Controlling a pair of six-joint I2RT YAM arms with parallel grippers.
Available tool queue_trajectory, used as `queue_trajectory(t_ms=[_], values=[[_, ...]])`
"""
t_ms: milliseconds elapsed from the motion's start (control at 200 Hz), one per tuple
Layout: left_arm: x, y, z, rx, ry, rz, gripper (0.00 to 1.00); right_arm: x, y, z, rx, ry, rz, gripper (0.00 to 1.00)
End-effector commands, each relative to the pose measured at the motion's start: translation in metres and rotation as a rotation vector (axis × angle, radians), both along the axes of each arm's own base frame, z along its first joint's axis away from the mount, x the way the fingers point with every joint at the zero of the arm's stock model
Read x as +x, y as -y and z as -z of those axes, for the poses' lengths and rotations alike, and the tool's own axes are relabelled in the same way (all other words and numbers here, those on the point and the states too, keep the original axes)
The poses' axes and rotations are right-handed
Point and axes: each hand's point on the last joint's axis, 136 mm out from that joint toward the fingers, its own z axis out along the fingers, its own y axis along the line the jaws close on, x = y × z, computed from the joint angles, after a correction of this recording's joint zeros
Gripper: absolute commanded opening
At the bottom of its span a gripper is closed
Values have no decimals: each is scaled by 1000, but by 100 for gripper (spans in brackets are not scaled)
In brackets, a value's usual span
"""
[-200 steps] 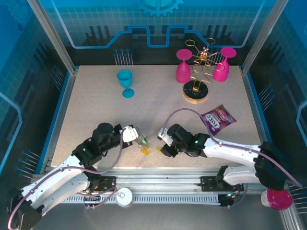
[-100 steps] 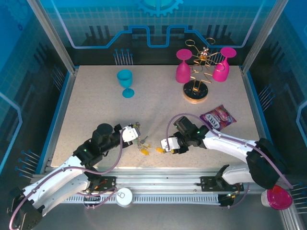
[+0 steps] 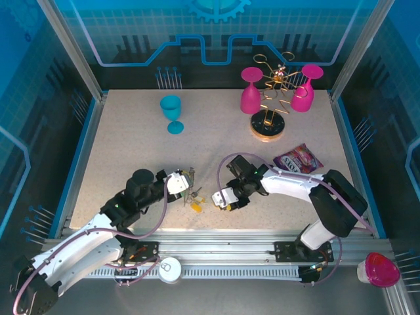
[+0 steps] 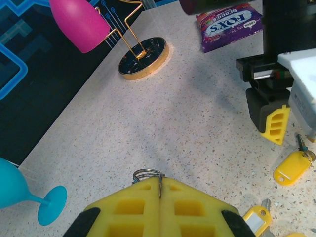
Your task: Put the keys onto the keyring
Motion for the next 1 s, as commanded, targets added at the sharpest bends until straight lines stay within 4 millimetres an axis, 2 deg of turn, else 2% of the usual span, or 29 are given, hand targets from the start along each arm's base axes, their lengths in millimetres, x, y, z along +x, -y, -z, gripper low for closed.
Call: queue_trajectory(t_ms=[0,260,285,996], values=[[0,3,-6,-48,8,10,0,-6,-12,-4,27,-21,-61,37],[0,3,-6,-49,9,10,0,-19,-12,9,-14,-81,-91,32],[0,3,-6,-49,8,11,0,-13,-18,2,-1,-68,-93,32],[1,3,-6,-49,9,12,0,-18,-12,14,-48,-108,-97,20]])
